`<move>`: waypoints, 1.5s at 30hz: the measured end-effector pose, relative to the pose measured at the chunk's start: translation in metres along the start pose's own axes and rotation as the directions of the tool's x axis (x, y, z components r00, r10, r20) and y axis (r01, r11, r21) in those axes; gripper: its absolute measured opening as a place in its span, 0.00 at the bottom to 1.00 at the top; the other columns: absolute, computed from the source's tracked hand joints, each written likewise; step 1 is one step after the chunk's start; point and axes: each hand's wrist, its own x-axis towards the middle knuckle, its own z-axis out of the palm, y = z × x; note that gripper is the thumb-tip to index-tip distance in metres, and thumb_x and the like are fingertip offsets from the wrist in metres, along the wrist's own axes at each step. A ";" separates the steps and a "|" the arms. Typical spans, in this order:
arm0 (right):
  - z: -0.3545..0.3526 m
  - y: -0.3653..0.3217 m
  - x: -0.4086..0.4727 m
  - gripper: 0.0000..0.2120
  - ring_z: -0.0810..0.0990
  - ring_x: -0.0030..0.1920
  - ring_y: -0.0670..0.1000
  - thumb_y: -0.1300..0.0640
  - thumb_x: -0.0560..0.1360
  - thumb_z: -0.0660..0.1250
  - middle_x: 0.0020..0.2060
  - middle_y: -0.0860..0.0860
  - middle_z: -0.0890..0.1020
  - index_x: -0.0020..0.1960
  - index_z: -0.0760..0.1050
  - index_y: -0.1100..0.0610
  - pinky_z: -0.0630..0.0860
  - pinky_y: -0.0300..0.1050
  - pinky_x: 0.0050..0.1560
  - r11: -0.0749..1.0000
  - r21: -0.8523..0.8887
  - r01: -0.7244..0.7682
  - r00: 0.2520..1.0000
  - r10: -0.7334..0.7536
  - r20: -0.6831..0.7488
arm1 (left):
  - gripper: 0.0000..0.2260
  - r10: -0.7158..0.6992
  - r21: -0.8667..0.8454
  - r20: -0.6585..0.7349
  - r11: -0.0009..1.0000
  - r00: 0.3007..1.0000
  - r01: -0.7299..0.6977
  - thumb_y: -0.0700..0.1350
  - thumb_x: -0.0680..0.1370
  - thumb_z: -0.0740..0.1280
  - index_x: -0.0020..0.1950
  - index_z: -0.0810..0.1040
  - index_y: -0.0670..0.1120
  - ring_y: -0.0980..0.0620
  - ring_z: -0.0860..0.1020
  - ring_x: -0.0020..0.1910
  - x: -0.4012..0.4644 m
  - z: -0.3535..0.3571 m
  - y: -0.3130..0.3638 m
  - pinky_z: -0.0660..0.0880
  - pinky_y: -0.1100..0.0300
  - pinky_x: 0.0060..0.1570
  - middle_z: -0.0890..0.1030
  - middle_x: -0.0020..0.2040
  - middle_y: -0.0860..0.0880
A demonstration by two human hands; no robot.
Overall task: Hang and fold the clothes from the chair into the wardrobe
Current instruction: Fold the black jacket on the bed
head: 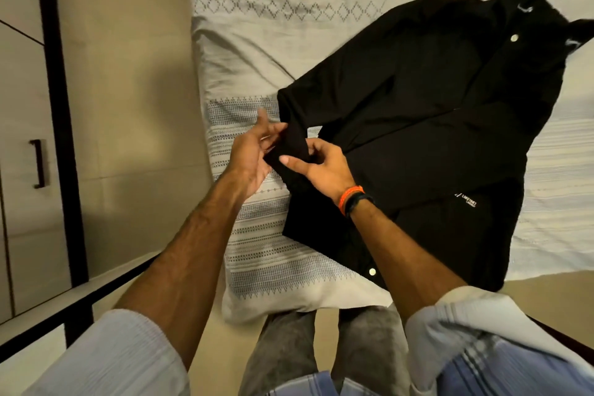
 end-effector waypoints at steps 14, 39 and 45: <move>-0.049 -0.065 -0.076 0.20 0.81 0.52 0.54 0.47 0.75 0.68 0.47 0.55 0.83 0.58 0.77 0.61 0.77 0.49 0.52 0.818 0.568 -0.094 0.995 0.087 0.039 | 0.07 -0.224 0.288 -0.038 0.930 0.974 0.226 0.40 0.78 0.69 0.55 0.79 0.42 0.50 0.82 0.44 -0.072 0.051 0.015 0.80 0.54 0.49 0.83 0.53 0.44; -0.204 0.088 -0.208 0.08 0.83 0.50 0.51 0.56 0.67 0.75 0.45 0.48 0.85 0.46 0.83 0.51 0.79 0.52 0.58 0.854 0.517 0.060 0.770 0.290 -0.568 | 0.24 -0.237 0.418 0.000 0.883 0.972 0.215 0.33 0.73 0.73 0.66 0.68 0.37 0.46 0.79 0.54 -0.165 0.185 -0.134 0.77 0.56 0.50 0.79 0.52 0.42; -0.225 0.149 -0.218 0.11 0.84 0.47 0.53 0.45 0.59 0.75 0.41 0.48 0.86 0.40 0.83 0.46 0.82 0.58 0.52 0.861 0.503 -0.076 0.810 0.347 -0.473 | 0.31 -0.183 0.484 -0.054 0.855 0.982 0.186 0.34 0.73 0.74 0.72 0.63 0.38 0.47 0.79 0.54 -0.161 0.194 -0.188 0.77 0.57 0.47 0.77 0.61 0.39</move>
